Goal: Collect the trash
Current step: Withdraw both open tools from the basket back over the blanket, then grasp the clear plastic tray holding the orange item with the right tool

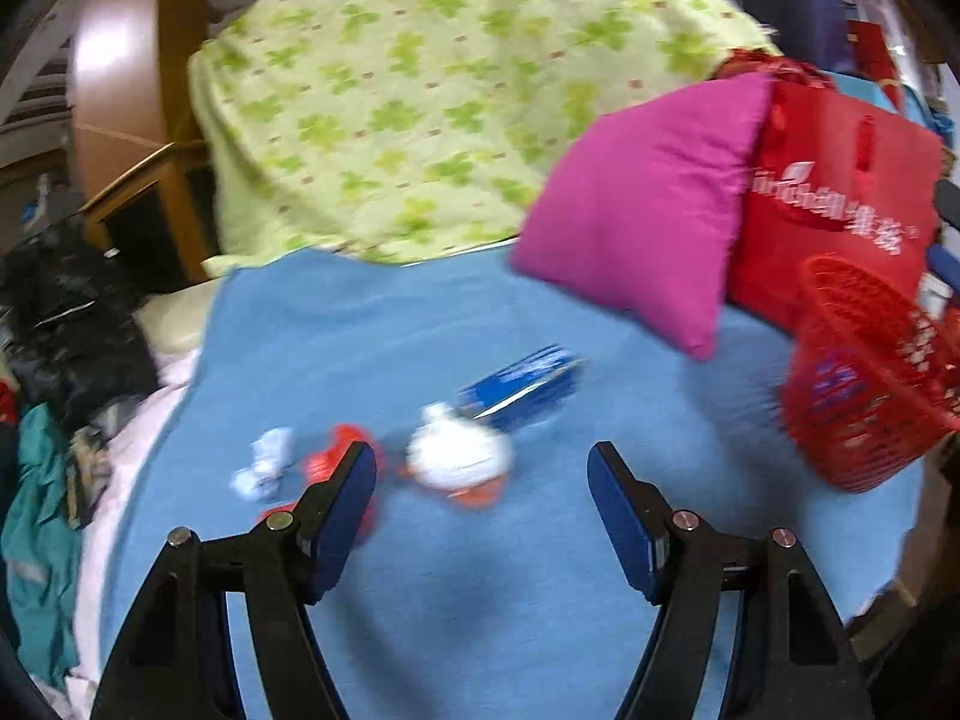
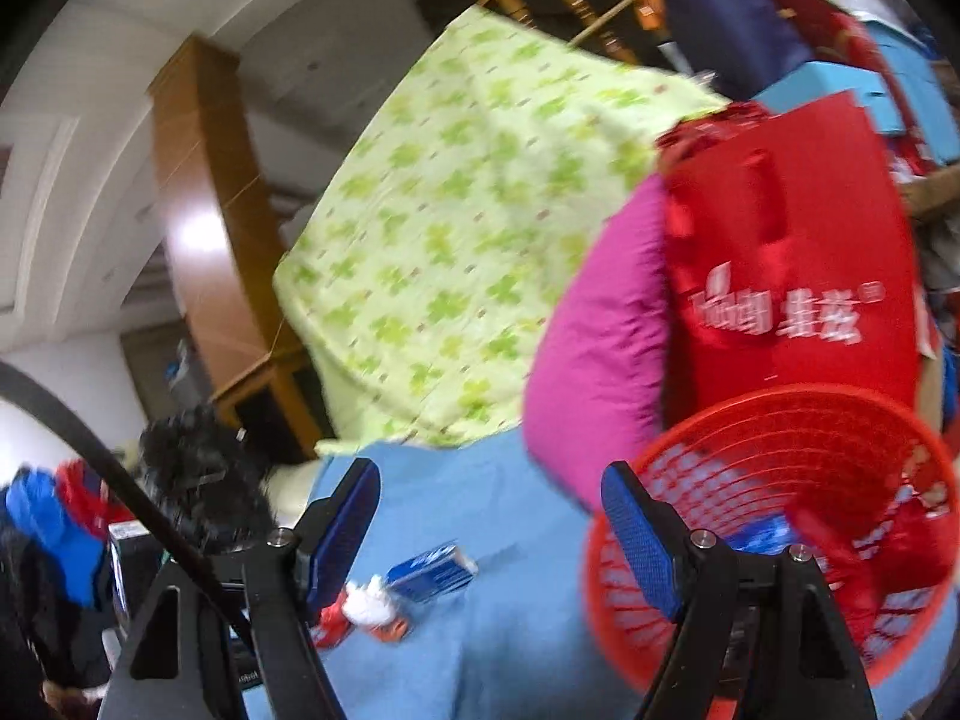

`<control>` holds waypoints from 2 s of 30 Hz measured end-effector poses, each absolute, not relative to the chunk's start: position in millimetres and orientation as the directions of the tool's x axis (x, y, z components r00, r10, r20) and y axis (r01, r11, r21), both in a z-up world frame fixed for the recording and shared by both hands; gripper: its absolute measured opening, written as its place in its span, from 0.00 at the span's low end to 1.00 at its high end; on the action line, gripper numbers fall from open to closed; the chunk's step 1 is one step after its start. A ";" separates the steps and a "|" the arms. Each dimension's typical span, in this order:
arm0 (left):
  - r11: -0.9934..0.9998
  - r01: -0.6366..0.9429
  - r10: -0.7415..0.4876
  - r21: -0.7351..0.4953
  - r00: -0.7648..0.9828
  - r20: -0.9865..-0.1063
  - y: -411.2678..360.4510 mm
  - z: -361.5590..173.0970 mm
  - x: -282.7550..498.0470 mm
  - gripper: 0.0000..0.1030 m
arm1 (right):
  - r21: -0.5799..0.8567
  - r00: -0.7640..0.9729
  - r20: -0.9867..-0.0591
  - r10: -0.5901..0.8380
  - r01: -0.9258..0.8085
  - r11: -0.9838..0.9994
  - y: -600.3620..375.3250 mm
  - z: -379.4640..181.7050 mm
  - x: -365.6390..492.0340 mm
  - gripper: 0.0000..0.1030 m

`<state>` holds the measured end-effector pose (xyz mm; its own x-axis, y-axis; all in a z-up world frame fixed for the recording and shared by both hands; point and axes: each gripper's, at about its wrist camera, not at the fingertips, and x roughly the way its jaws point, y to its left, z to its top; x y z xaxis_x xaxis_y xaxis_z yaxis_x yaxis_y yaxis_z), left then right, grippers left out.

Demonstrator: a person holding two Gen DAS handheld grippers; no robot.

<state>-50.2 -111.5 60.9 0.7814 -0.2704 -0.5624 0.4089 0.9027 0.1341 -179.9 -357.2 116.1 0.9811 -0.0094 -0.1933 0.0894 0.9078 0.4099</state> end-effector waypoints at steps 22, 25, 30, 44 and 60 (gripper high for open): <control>0.986 0.160 -0.095 0.045 0.770 -0.631 22.0 5.3 6.0 0.72 | 0.330 0.889 -0.424 0.170 -0.023 0.944 -244.4 74.5 -78.3 0.78; 0.986 0.162 -0.096 0.047 0.765 -0.637 22.6 3.1 7.3 0.72 | 0.328 0.876 -0.447 0.180 -0.026 0.944 -234.0 69.4 -71.4 0.78; 0.986 0.163 -0.096 0.043 0.752 -0.652 25.2 0.9 7.9 0.72 | 0.314 0.842 -0.505 0.188 -0.023 0.949 -216.1 57.5 -53.5 0.78; 0.991 0.134 -0.101 -0.008 0.702 -0.705 38.1 -7.1 14.9 0.72 | 0.273 0.775 -0.608 0.173 -0.001 0.962 -188.0 24.9 -0.8 0.78; 0.991 0.129 -0.076 0.021 0.705 -0.706 39.1 -9.8 13.6 0.72 | 0.268 0.704 -0.690 0.169 0.031 0.963 -175.9 -9.7 50.8 0.42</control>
<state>13.6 39.1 -9.8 0.7045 -0.0764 -0.7056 0.1288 0.9914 0.0212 50.8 -175.9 -9.7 0.7043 0.1690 -0.6895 0.0314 0.9629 0.2680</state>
